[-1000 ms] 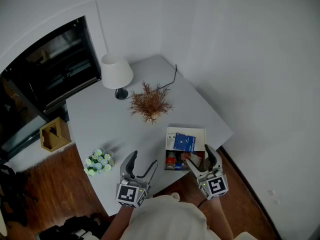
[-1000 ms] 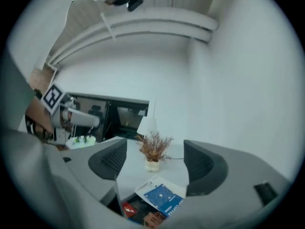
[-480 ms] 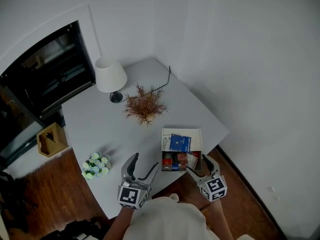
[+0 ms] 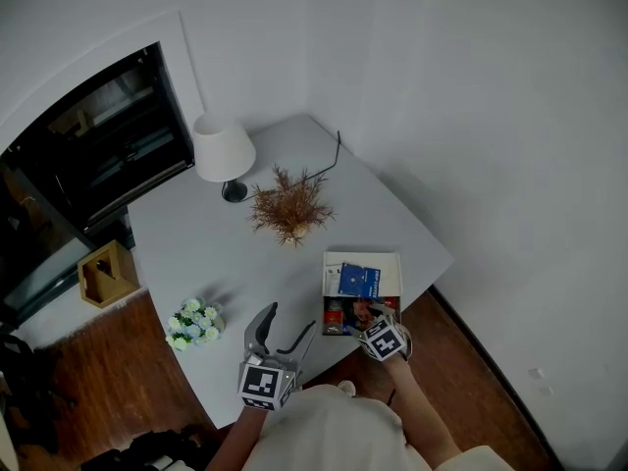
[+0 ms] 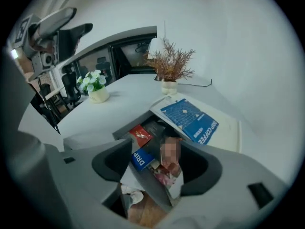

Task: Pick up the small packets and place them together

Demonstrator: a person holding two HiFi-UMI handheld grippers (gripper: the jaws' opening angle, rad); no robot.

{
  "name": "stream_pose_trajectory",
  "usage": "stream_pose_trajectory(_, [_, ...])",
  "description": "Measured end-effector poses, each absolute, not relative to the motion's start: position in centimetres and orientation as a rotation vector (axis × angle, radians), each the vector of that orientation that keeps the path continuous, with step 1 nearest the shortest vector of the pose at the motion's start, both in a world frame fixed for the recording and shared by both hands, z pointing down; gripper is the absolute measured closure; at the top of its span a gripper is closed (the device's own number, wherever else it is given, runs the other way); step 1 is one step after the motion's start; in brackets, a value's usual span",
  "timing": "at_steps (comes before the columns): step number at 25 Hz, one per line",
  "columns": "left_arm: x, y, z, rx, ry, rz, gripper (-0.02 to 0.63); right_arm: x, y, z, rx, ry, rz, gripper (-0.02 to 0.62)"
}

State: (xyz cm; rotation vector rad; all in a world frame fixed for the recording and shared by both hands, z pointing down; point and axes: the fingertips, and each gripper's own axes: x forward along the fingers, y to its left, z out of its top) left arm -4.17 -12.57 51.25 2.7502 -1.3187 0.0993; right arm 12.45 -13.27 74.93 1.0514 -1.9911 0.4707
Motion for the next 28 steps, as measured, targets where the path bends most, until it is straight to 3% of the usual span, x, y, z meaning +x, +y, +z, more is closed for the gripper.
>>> stream_pose_trajectory(3, [-4.7, -12.5, 51.2, 2.741, -1.341, 0.095, 0.279, 11.6, -14.1, 77.0, 0.954, -1.921, 0.451, 0.299])
stream_pose_trajectory(5, [-5.1, -12.6, 51.3, 2.730, -1.363, 0.097, 0.279, 11.5, -14.2, 78.1, 0.882, -1.868, 0.418, 0.436])
stream_pose_trajectory(7, [-5.6, -12.7, 51.4, 2.718, -1.386, 0.098, 0.279, 11.6, -14.7, 78.4, 0.870, -1.839, 0.363, 0.437])
stream_pose_trajectory(8, [-5.8, -12.8, 51.3, 2.712, -1.397, 0.094, 0.279, 11.9, -14.9, 78.1, 0.885, -1.833, 0.334, 0.476])
stream_pose_trajectory(9, [-6.0, -12.9, 51.2, 2.707, -1.408, 0.089, 0.279, 12.1, -15.0, 77.8, 0.902, -1.834, 0.310, 0.595])
stream_pose_trajectory(17, [-6.6, -13.7, 51.8, 2.665, -1.438, 0.084, 0.279, 12.6, -13.0, 75.5, 0.946, -1.890, 0.289, 0.595])
stream_pose_trajectory(18, [-6.4, -13.7, 51.8, 2.665, -1.432, 0.084, 0.279, 12.4, -12.9, 76.0, 0.934, -1.876, 0.291, 0.552])
stream_pose_trajectory(20, [-5.9, -13.8, 51.8, 2.671, -1.419, 0.085, 0.279, 11.5, -13.3, 77.0, 0.910, -1.895, 0.320, 0.549])
stream_pose_trajectory(21, [-5.7, -13.8, 51.8, 2.675, -1.414, 0.083, 0.279, 11.0, -13.8, 77.3, 0.915, -1.919, 0.340, 0.512])
stream_pose_trajectory(22, [-5.6, -13.8, 51.7, 2.678, -1.410, 0.082, 0.279, 10.7, -14.3, 77.6, 0.931, -1.933, 0.360, 0.295])
stream_pose_trajectory(23, [-5.5, -13.8, 51.7, 2.678, -1.408, 0.083, 0.279, 10.6, -14.8, 77.8, 0.948, -1.930, 0.371, 0.158])
stream_pose_trajectory(25, [-5.6, -13.7, 51.8, 2.674, -1.409, 0.091, 0.278, 10.9, -15.4, 78.5, 0.946, -1.881, 0.366, 0.161])
stream_pose_trajectory(26, [-5.7, -13.7, 51.9, 2.672, -1.411, 0.096, 0.279, 11.2, -15.4, 78.9, 0.918, -1.850, 0.364, 0.194])
stream_pose_trajectory(27, [-5.9, -13.7, 51.9, 2.668, -1.415, 0.099, 0.279, 11.4, -15.0, 79.2, 0.877, -1.823, 0.373, 0.282])
stream_pose_trajectory(28, [-6.1, -13.7, 51.9, 2.665, -1.421, 0.099, 0.279, 11.5, -14.5, 79.5, 0.833, -1.802, 0.389, 0.418])
